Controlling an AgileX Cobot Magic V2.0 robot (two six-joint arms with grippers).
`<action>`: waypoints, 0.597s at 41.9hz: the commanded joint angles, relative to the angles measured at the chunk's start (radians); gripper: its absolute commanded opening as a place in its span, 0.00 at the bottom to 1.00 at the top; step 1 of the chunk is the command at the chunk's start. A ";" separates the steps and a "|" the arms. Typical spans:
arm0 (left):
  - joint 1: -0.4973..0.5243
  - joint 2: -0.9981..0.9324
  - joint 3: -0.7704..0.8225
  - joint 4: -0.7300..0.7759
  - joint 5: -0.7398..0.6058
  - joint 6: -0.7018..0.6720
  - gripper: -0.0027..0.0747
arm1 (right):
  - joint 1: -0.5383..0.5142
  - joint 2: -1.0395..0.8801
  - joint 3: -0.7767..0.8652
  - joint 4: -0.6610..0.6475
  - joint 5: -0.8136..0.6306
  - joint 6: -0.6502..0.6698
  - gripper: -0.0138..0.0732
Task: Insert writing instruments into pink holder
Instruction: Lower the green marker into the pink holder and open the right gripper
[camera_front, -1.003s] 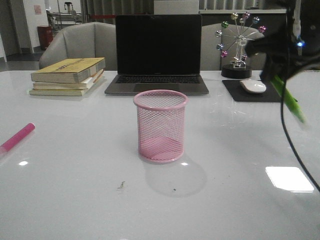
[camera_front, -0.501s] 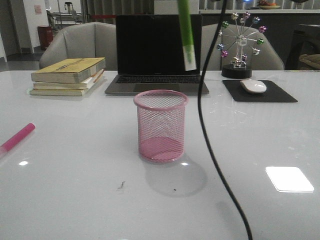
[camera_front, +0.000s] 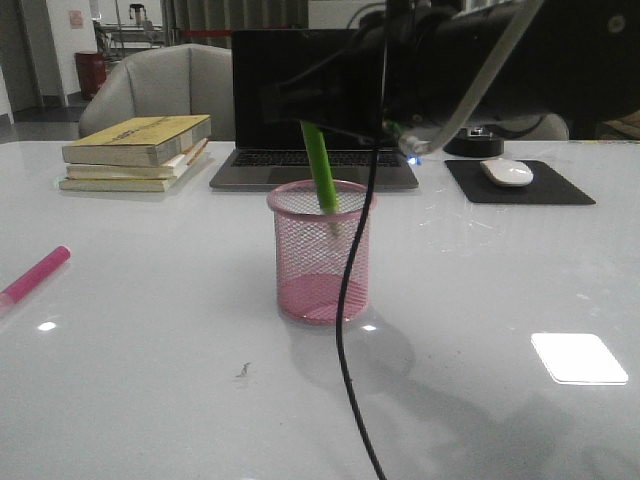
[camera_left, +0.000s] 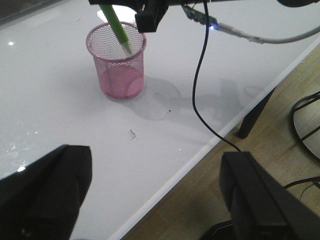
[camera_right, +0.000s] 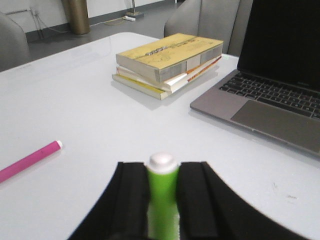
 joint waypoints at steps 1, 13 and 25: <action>-0.008 0.005 -0.028 -0.017 -0.074 0.001 0.78 | 0.000 -0.023 -0.021 -0.015 -0.084 0.000 0.50; -0.008 0.005 -0.028 -0.016 -0.074 0.001 0.78 | 0.000 -0.136 -0.021 -0.015 0.139 0.006 0.64; -0.008 0.005 -0.028 -0.014 -0.074 0.001 0.78 | -0.005 -0.524 -0.021 -0.015 0.797 0.006 0.64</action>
